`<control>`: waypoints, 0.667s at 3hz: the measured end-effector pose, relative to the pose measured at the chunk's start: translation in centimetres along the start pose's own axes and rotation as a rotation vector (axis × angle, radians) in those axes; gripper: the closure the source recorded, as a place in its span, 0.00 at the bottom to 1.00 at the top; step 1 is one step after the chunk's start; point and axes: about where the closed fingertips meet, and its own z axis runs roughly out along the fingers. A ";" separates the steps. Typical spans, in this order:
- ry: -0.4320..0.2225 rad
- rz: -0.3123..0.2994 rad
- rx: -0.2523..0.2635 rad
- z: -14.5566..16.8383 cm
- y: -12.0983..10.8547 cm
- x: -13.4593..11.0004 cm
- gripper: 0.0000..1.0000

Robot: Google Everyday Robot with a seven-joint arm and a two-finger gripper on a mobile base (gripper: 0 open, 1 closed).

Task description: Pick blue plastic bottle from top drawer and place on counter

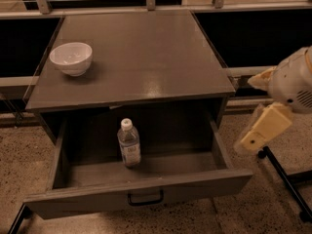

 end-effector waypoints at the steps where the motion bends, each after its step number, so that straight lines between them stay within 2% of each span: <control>1: -0.167 0.083 -0.074 6.0 3.7 0.7 0.00; 2: -0.293 0.011 -0.020 8.3 4.9 -2.2 0.00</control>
Offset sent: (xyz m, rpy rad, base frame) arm 0.0080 0.1164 -0.0339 0.3206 -0.3686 0.1199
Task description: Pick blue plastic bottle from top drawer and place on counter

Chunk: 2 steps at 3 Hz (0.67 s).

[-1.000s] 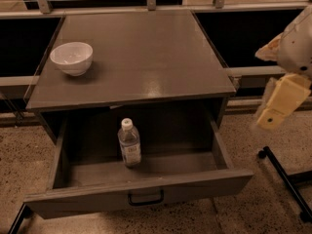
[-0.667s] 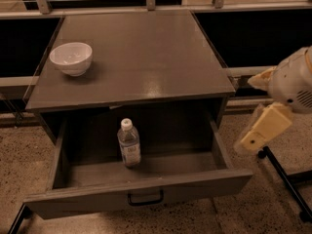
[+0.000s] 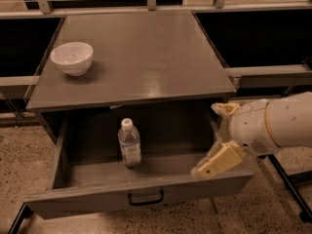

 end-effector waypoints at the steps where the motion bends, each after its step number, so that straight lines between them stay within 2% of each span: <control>1: -0.031 -0.055 0.036 0.4 -1.0 -1.2 0.00; 2: -0.178 -0.049 -0.055 2.7 1.1 -2.1 0.00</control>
Offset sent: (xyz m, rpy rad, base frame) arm -0.0076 0.0742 0.0069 0.3107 -0.1412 0.2584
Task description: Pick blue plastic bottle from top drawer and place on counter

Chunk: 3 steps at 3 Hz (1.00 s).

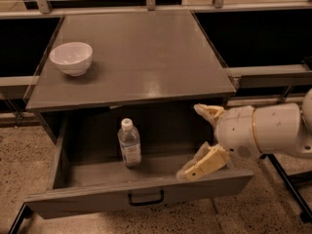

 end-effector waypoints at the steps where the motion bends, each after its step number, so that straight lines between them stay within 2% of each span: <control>1: -0.167 -0.007 -0.043 2.1 1.6 -1.4 0.00; 2: -0.269 -0.041 -0.071 3.1 4.0 -2.8 0.00; 3: -0.277 -0.081 -0.056 3.4 5.2 -4.4 0.00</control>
Offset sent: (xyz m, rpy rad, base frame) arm -0.0343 0.0624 0.0006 0.3418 -0.1104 0.1509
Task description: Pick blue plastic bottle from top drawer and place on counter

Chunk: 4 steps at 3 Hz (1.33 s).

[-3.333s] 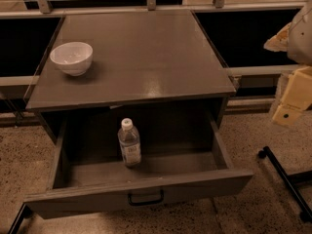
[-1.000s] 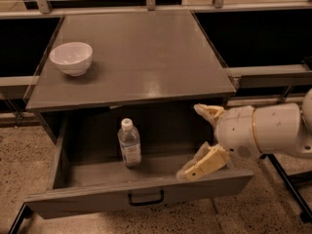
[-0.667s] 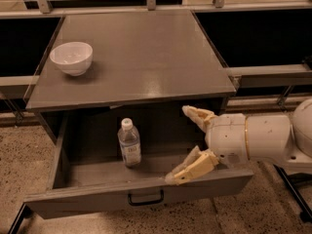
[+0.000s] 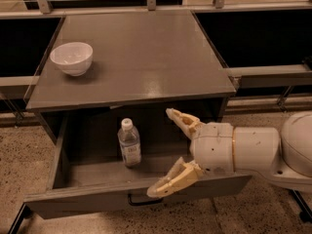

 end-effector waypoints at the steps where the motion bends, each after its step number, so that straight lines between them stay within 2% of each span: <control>1: -0.018 -0.051 0.019 1.1 -0.1 -2.1 0.00; 2: -0.027 -0.092 0.031 3.4 -0.3 -3.9 0.00; 3: -0.023 -0.092 0.032 3.5 -0.5 -3.7 0.00; 4: 0.016 -0.095 0.041 4.4 -2.7 -2.2 0.00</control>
Offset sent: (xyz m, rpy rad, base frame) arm 0.0216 0.0666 0.0326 0.0072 -0.1386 0.0030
